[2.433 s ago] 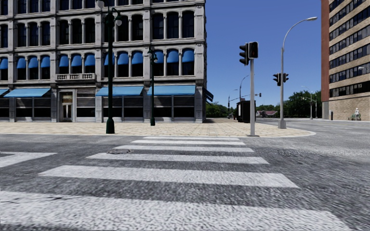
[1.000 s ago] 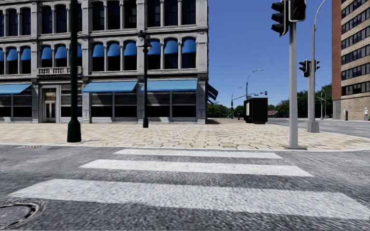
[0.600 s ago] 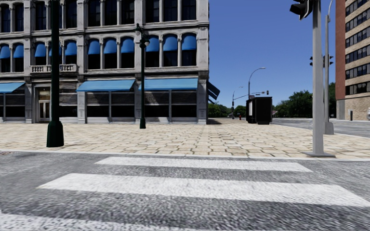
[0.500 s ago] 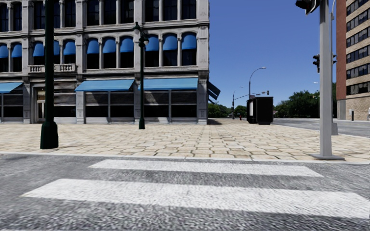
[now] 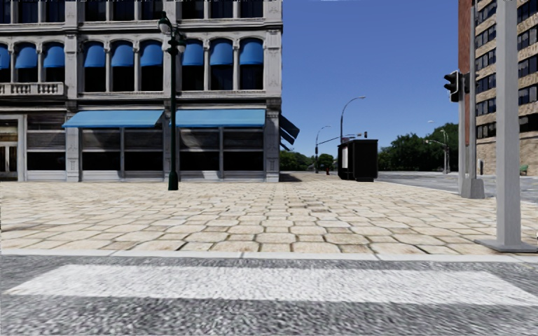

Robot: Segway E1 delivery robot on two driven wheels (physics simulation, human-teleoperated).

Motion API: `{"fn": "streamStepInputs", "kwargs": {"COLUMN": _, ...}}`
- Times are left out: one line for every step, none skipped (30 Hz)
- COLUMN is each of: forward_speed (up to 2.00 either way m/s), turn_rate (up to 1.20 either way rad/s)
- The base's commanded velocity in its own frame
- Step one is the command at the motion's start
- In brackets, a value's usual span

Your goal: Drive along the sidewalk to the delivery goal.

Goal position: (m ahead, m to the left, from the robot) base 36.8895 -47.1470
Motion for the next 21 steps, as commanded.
{"fn": "streamStepInputs", "kwargs": {"forward_speed": 2.00, "turn_rate": -0.45}}
{"fn": "streamStepInputs", "kwargs": {"forward_speed": 2.00, "turn_rate": -0.45}}
{"fn": "streamStepInputs", "kwargs": {"forward_speed": 2.00, "turn_rate": -0.45}}
{"fn": "streamStepInputs", "kwargs": {"forward_speed": 2.00, "turn_rate": -0.45}}
{"fn": "streamStepInputs", "kwargs": {"forward_speed": 2.00, "turn_rate": -0.45}}
{"fn": "streamStepInputs", "kwargs": {"forward_speed": 2.00, "turn_rate": -0.45}}
{"fn": "streamStepInputs", "kwargs": {"forward_speed": 2.00, "turn_rate": -0.45}}
{"fn": "streamStepInputs", "kwargs": {"forward_speed": 2.00, "turn_rate": -0.45}}
{"fn": "streamStepInputs", "kwargs": {"forward_speed": 2.00, "turn_rate": -0.45}}
{"fn": "streamStepInputs", "kwargs": {"forward_speed": 2.00, "turn_rate": -0.45}}
{"fn": "streamStepInputs", "kwargs": {"forward_speed": 2.00, "turn_rate": -0.26}}
{"fn": "streamStepInputs", "kwargs": {"forward_speed": 2.00, "turn_rate": -0.01}}
{"fn": "streamStepInputs", "kwargs": {"forward_speed": 2.00, "turn_rate": -0.01}}
{"fn": "streamStepInputs", "kwargs": {"forward_speed": 2.00, "turn_rate": 0.00}}
{"fn": "streamStepInputs", "kwargs": {"forward_speed": 2.00, "turn_rate": 0.00}}
{"fn": "streamStepInputs", "kwargs": {"forward_speed": 2.00, "turn_rate": 0.00}}
{"fn": "streamStepInputs", "kwargs": {"forward_speed": 2.00, "turn_rate": 0.00}}
{"fn": "streamStepInputs", "kwargs": {"forward_speed": 2.00, "turn_rate": 0.00}}
{"fn": "streamStepInputs", "kwargs": {"forward_speed": 2.00, "turn_rate": 0.00}}
{"fn": "streamStepInputs", "kwargs": {"forward_speed": 2.00, "turn_rate": 0.00}}
{"fn": "streamStepInputs", "kwargs": {"forward_speed": 2.00, "turn_rate": 0.00}}
